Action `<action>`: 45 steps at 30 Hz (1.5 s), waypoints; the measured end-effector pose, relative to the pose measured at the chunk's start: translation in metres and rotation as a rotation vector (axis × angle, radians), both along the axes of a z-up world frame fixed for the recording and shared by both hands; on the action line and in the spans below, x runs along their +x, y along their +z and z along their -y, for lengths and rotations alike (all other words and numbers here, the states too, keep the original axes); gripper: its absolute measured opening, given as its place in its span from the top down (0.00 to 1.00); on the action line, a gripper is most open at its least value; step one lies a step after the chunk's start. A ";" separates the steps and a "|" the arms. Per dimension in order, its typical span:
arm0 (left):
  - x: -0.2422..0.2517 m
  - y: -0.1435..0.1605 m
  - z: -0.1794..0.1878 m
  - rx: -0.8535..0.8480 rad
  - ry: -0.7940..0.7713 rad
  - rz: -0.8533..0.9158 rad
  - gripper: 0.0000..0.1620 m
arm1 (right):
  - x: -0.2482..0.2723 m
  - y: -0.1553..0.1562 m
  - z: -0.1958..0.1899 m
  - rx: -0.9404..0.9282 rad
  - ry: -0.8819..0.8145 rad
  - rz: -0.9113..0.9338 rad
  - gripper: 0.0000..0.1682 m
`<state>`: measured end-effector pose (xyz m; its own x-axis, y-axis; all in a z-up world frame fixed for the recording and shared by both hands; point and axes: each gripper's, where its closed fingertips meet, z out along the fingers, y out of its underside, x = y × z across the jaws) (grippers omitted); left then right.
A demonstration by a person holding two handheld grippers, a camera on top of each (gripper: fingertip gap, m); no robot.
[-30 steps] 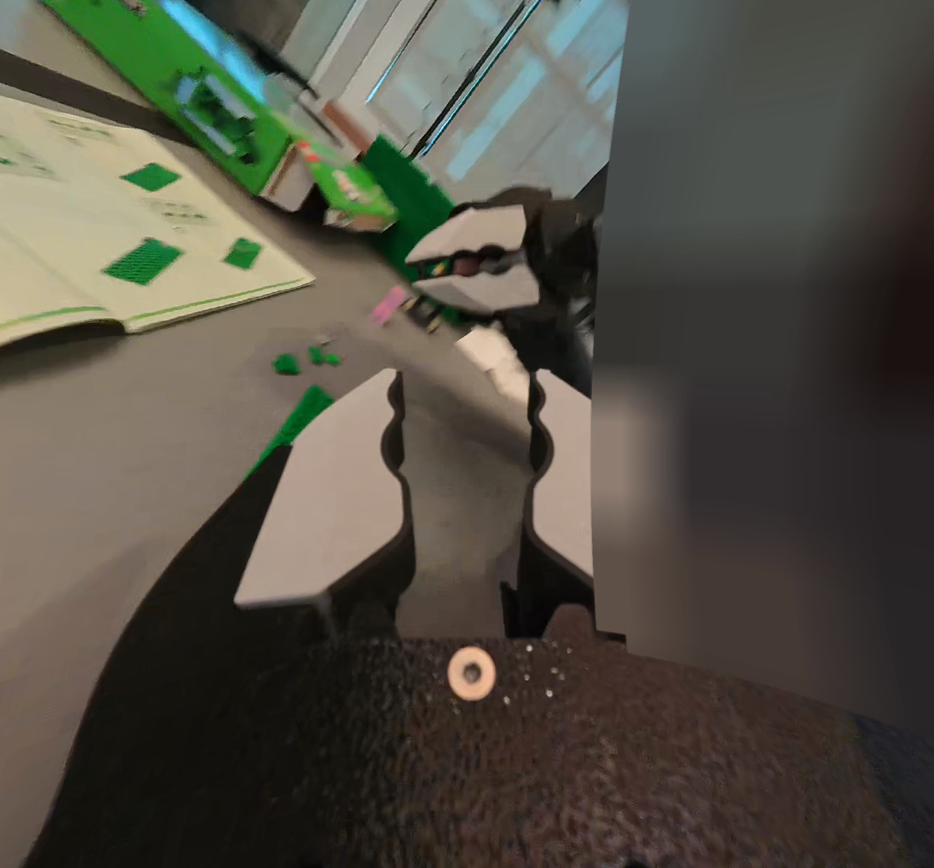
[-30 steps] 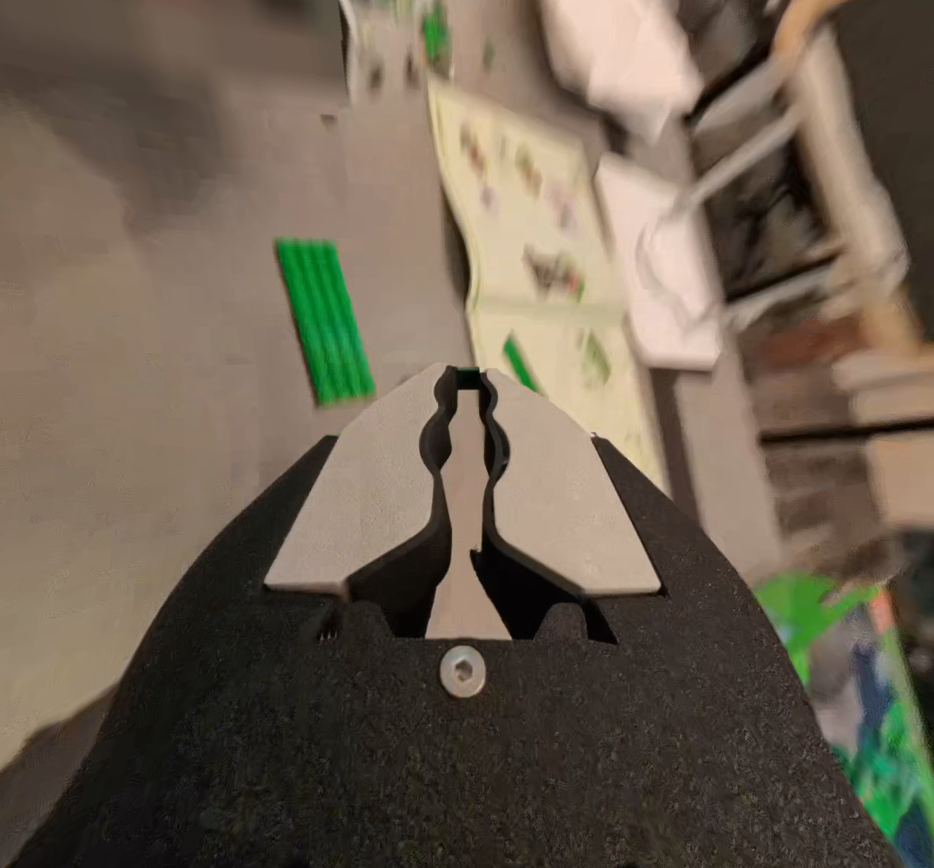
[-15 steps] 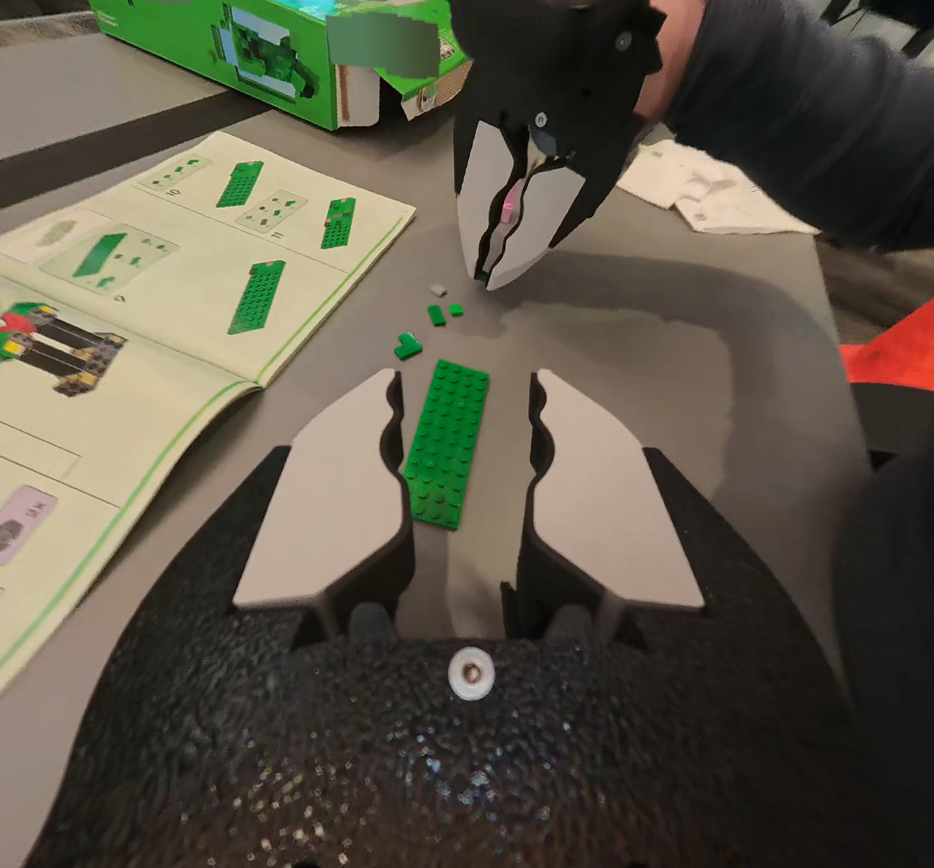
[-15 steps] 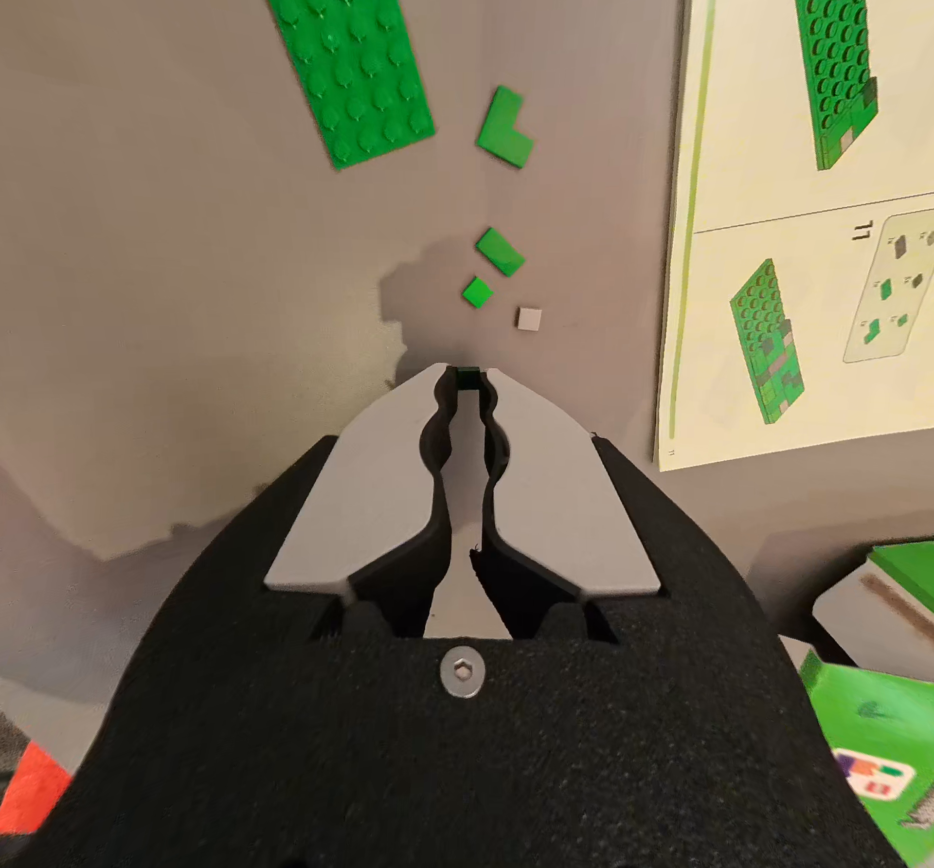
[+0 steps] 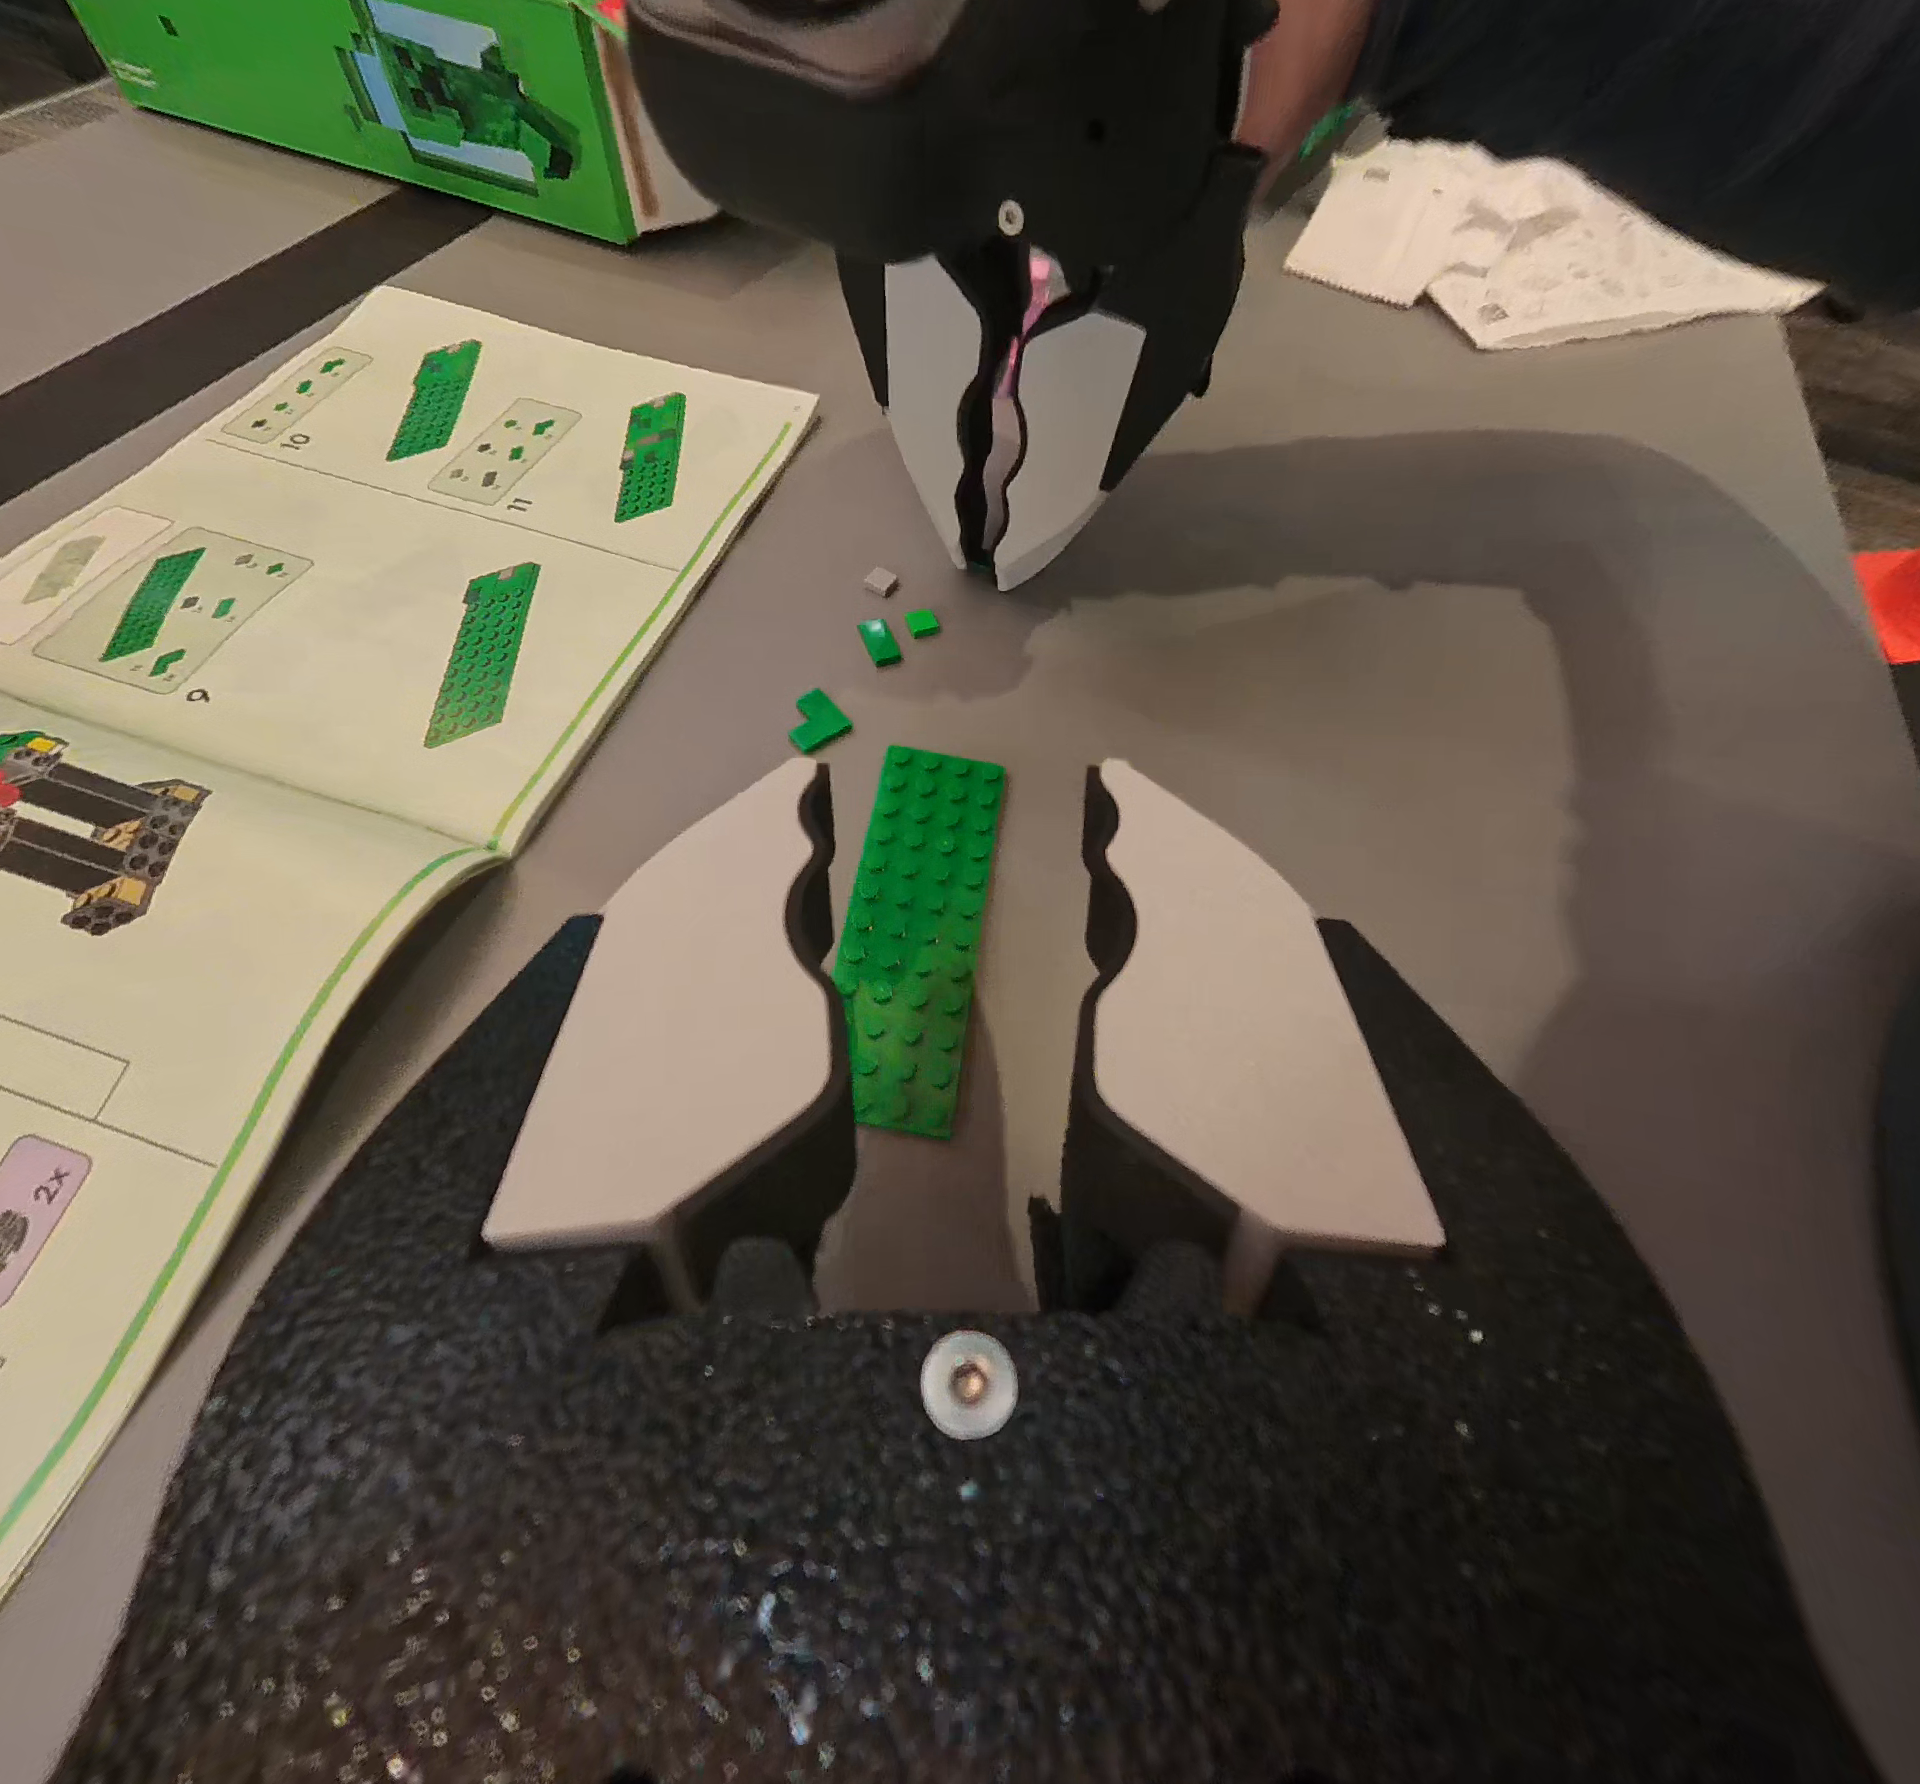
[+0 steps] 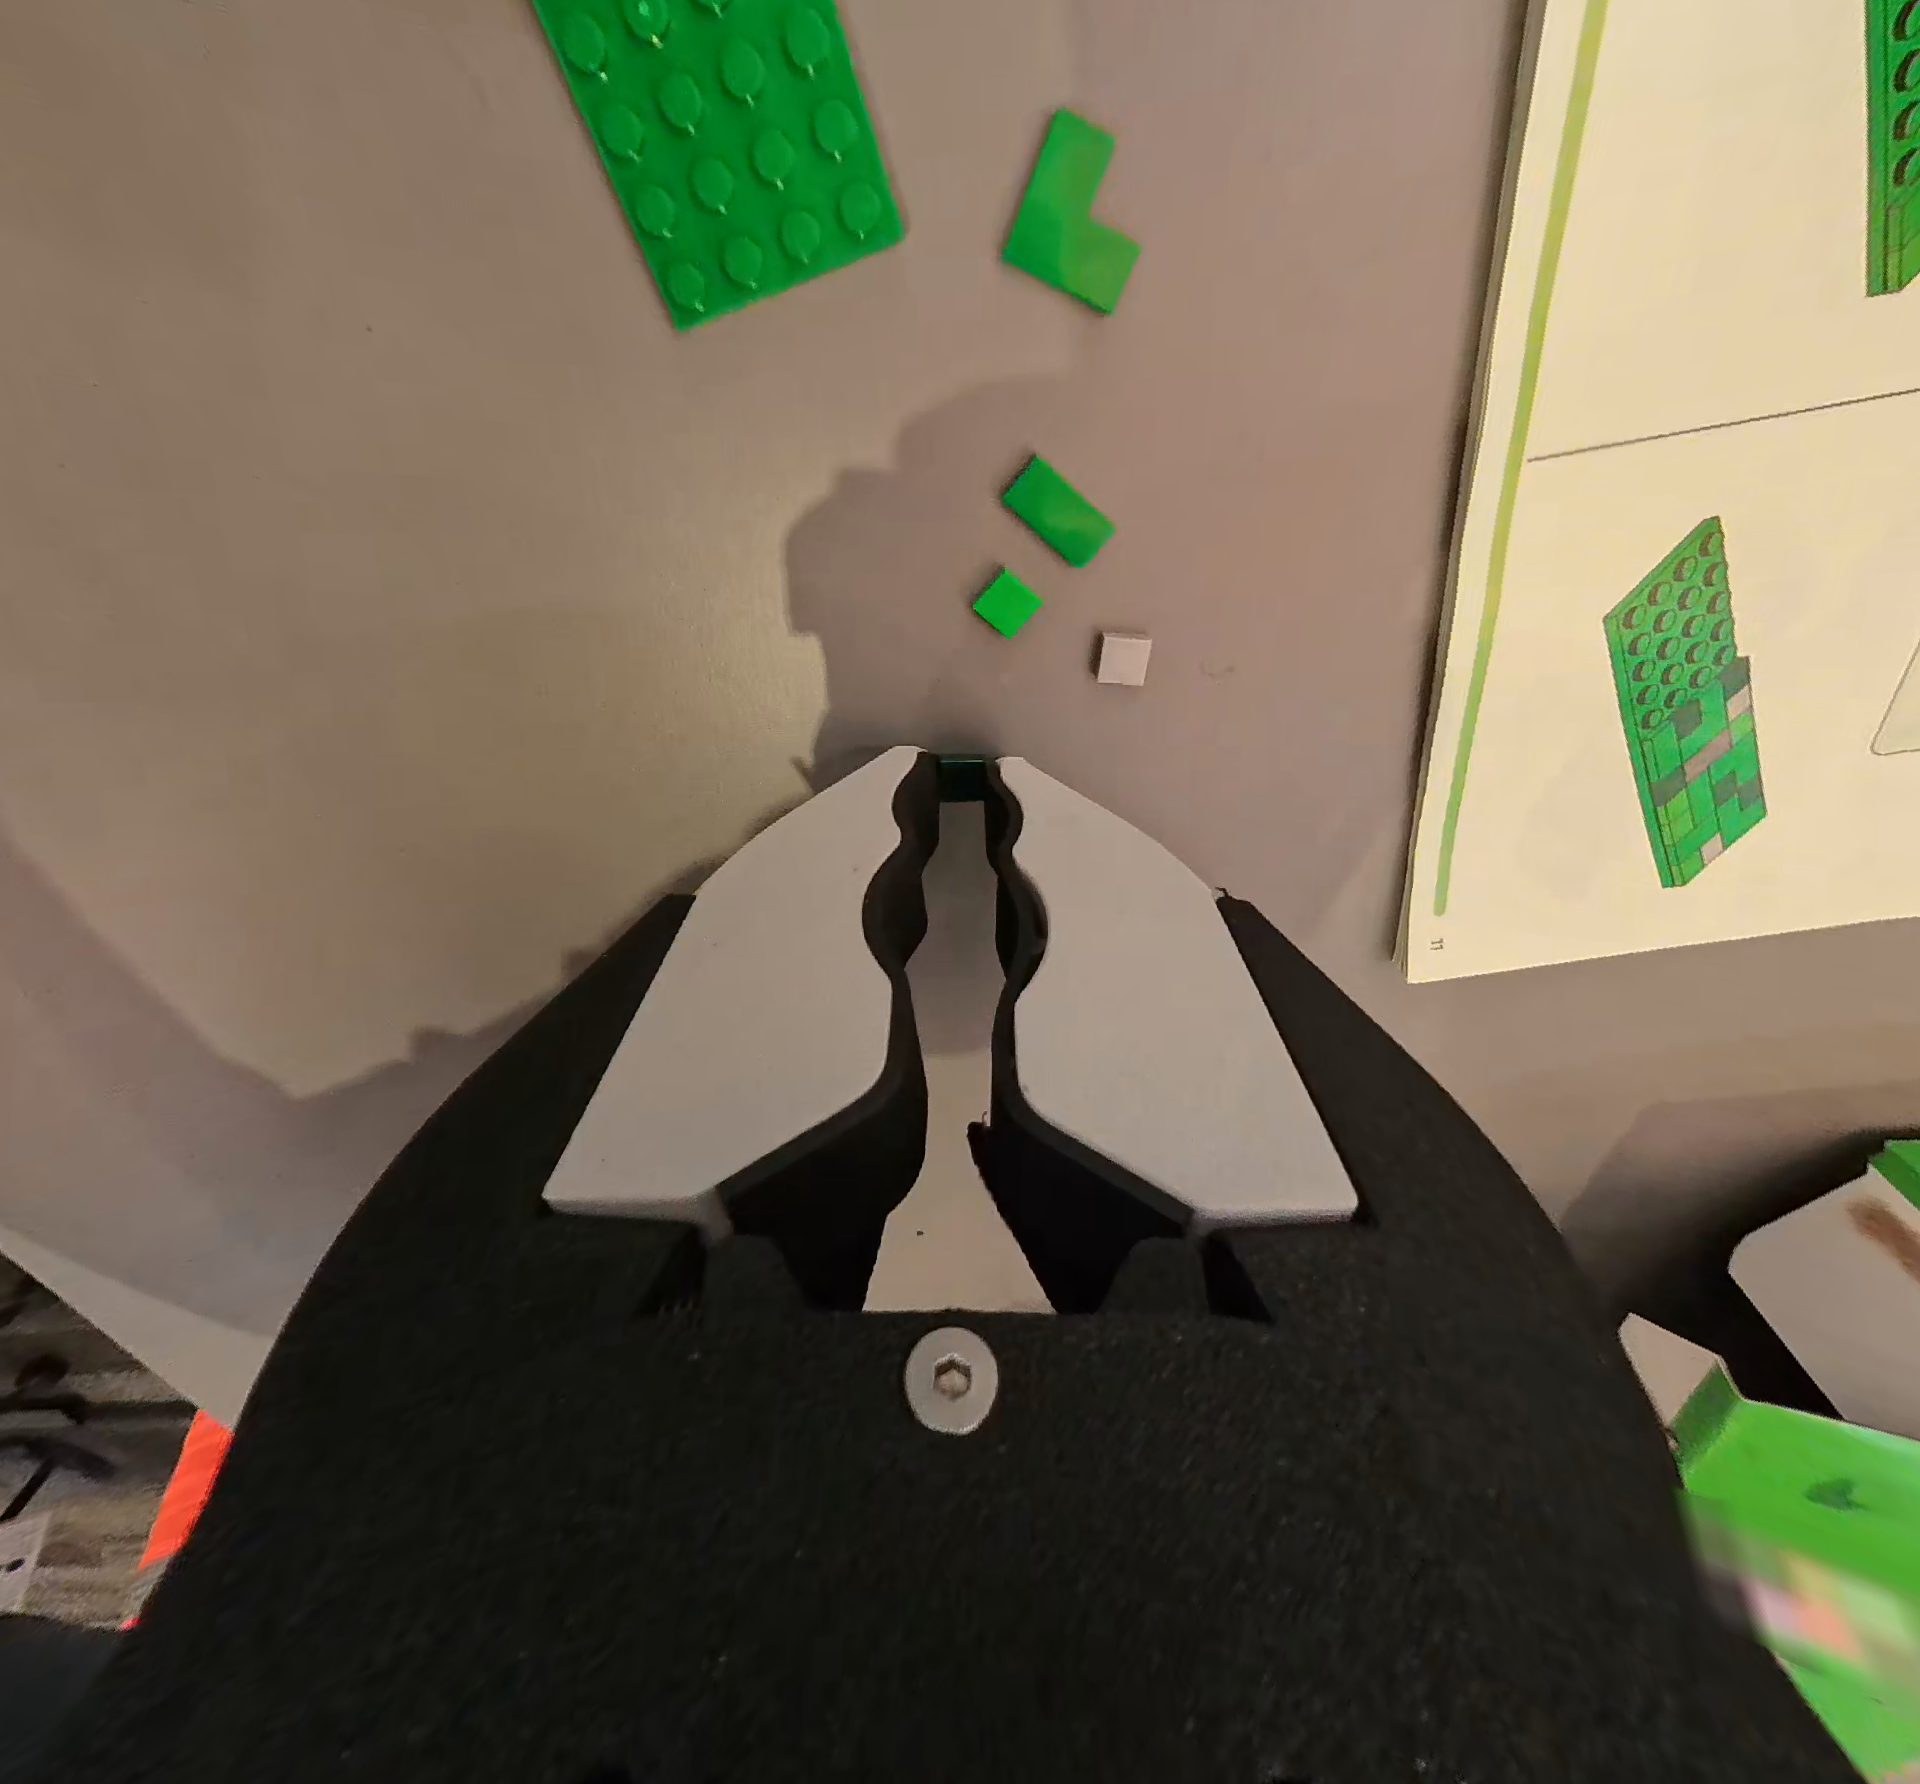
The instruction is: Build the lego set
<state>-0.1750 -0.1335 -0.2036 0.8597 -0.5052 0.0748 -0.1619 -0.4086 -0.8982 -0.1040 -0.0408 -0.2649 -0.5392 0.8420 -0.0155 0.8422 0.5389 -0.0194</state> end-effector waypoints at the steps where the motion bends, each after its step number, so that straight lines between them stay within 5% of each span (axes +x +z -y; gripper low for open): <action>1: 0.001 -0.003 0.001 -0.005 0.002 -0.021 0.71 | 0.000 0.000 0.000 0.001 0.000 -0.003 0.95; 14: 0.009 -0.014 0.002 -0.020 -0.007 -0.090 0.68 | -0.008 0.016 0.002 -0.019 -0.079 -0.151 0.88; 20: -0.012 -0.028 0.000 -0.057 -0.032 -0.269 0.67 | -0.007 0.052 0.010 -0.204 -0.228 -0.480 0.92; 32: -0.002 -0.058 0.000 -0.258 -0.283 -0.291 0.74 | -0.011 0.083 0.005 -0.491 -0.361 -1.064 0.86; 45: 0.008 -0.058 -0.018 -0.225 -0.424 -0.307 0.80 | -0.017 0.074 0.000 -0.394 -0.384 -1.159 0.86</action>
<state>-0.1674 -0.1159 -0.2615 0.5848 -0.8112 -0.0004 -0.5930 -0.4271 -0.6826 -0.1215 -0.0406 -0.1905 -0.1301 0.9914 0.0151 0.3256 0.0571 -0.9438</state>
